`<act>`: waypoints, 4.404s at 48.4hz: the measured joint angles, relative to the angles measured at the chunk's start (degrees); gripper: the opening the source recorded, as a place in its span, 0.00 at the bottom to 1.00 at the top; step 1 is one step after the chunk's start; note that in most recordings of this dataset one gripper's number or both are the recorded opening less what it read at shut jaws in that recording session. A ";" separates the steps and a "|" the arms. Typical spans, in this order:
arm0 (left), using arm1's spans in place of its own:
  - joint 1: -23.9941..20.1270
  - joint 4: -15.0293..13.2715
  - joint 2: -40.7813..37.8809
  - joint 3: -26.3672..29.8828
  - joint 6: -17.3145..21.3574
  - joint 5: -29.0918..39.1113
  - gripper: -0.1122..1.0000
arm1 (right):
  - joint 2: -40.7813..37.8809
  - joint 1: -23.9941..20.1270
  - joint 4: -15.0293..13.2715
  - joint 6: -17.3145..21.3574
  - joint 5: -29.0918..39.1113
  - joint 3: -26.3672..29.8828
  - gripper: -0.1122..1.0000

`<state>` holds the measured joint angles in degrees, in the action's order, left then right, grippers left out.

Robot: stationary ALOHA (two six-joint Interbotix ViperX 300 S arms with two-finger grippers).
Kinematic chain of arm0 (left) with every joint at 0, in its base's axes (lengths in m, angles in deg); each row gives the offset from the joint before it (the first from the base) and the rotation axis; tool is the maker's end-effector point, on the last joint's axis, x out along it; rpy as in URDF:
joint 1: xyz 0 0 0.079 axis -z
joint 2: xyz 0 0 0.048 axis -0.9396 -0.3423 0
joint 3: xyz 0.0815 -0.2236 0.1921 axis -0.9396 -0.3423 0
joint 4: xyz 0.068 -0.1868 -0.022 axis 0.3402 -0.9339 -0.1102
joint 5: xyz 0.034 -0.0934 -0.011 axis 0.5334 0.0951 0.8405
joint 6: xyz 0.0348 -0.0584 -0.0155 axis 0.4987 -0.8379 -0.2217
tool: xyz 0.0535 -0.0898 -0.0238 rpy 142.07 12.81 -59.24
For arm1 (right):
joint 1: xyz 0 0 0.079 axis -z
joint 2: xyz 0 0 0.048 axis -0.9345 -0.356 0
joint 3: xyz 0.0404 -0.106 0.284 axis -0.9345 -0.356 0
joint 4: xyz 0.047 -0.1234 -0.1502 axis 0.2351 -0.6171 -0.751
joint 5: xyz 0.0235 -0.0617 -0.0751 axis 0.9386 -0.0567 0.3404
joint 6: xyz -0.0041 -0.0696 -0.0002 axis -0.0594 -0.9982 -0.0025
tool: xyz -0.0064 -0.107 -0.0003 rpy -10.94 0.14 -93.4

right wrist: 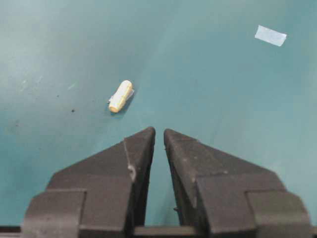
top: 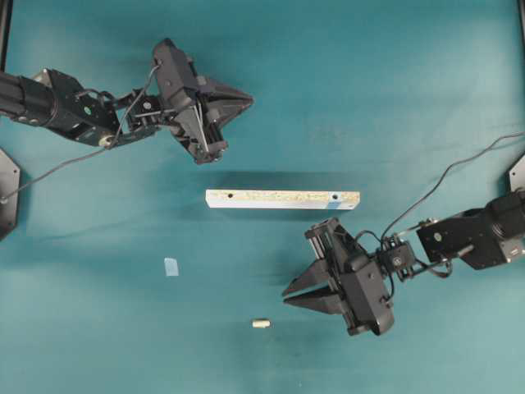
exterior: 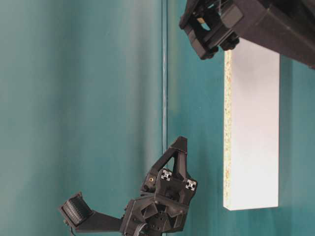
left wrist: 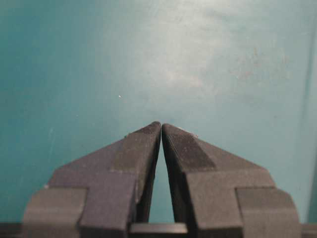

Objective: Insert the rod into the hole on the wooden board.

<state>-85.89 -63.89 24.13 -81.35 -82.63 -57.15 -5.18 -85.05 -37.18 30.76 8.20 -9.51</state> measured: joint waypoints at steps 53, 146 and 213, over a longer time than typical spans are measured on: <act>6.24 2.11 13.97 2.46 -3.34 27.51 0.93 | 9.49 -0.26 -0.18 11.78 47.72 13.27 0.48; 15.64 2.37 17.67 1.32 -3.69 35.16 0.96 | -9.23 -4.13 -0.09 29.44 88.59 50.71 0.82; 15.64 2.37 17.49 -3.60 -3.69 33.66 0.96 | -14.77 -5.10 -0.09 29.18 92.46 54.32 0.82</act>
<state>-70.25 -61.52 41.62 -84.96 -86.32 -23.49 -19.95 -90.15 -37.27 59.93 100.66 44.81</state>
